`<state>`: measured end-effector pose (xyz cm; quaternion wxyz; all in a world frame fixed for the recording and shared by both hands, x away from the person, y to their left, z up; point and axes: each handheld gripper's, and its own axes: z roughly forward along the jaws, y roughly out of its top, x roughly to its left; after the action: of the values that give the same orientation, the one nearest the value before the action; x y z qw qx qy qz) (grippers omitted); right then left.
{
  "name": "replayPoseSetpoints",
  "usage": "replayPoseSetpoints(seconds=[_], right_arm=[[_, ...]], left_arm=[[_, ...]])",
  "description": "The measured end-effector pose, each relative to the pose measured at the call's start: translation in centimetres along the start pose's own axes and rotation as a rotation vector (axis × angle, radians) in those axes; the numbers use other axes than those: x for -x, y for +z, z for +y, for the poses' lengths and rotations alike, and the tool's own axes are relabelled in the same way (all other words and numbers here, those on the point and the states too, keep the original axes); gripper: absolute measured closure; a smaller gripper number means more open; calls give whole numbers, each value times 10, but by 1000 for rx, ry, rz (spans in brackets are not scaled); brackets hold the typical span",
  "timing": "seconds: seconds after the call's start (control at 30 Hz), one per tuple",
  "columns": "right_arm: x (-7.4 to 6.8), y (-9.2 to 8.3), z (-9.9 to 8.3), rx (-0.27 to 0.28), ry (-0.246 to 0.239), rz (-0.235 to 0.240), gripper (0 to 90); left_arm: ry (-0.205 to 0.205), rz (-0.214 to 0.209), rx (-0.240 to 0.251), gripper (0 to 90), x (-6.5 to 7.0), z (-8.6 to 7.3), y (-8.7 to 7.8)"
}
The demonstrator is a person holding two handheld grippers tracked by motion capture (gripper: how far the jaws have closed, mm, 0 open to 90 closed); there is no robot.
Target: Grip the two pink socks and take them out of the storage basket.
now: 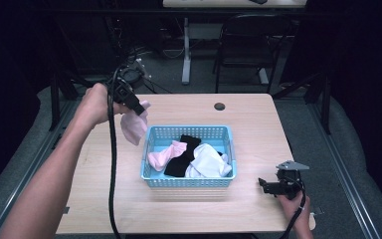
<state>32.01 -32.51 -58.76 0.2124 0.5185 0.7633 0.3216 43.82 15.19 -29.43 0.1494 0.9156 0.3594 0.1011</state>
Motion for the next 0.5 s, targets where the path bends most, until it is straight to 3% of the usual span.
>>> replayPoseSetpoints(seconds=[0.5], right_arm=[[0, 0, 0, 0, 0, 0, 58]], left_arm=[[-111, 16, -5, 825, -39, -50, -3]])
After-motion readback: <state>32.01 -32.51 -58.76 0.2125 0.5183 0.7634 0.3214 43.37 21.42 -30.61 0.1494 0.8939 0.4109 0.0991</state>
